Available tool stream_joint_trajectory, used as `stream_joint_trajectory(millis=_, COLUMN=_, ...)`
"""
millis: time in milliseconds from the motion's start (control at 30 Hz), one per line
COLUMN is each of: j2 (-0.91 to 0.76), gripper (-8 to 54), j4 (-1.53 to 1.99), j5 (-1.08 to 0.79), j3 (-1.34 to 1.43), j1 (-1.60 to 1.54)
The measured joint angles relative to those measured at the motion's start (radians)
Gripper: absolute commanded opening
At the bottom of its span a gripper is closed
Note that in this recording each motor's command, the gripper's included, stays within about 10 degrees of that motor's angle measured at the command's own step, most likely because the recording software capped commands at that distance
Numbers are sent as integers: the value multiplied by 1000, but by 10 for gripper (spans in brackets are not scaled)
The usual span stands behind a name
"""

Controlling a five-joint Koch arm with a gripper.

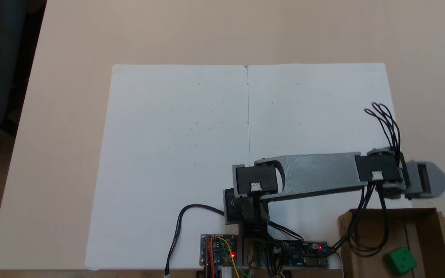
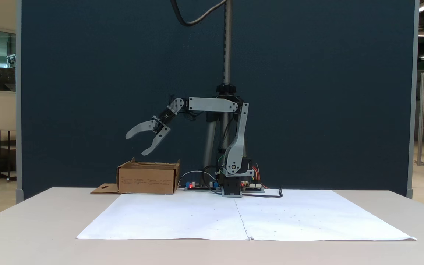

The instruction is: Grasp a green dice and put it in the bin.

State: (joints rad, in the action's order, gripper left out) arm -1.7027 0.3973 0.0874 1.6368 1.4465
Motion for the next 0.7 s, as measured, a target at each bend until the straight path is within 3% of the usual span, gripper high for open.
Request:
stream_joint_trajectory(millis=233, j2=-63, gripper=386, j4=-112, j5=12, j3=0, j1=-408)
stream_joint_trajectory(millis=333, j2=-95, gripper=440, j4=-153, j5=12, j3=-2, j1=-529)
stream_joint_trajectory(millis=700, j2=-173, gripper=441, j4=-170, j5=12, j3=3, j1=-991)
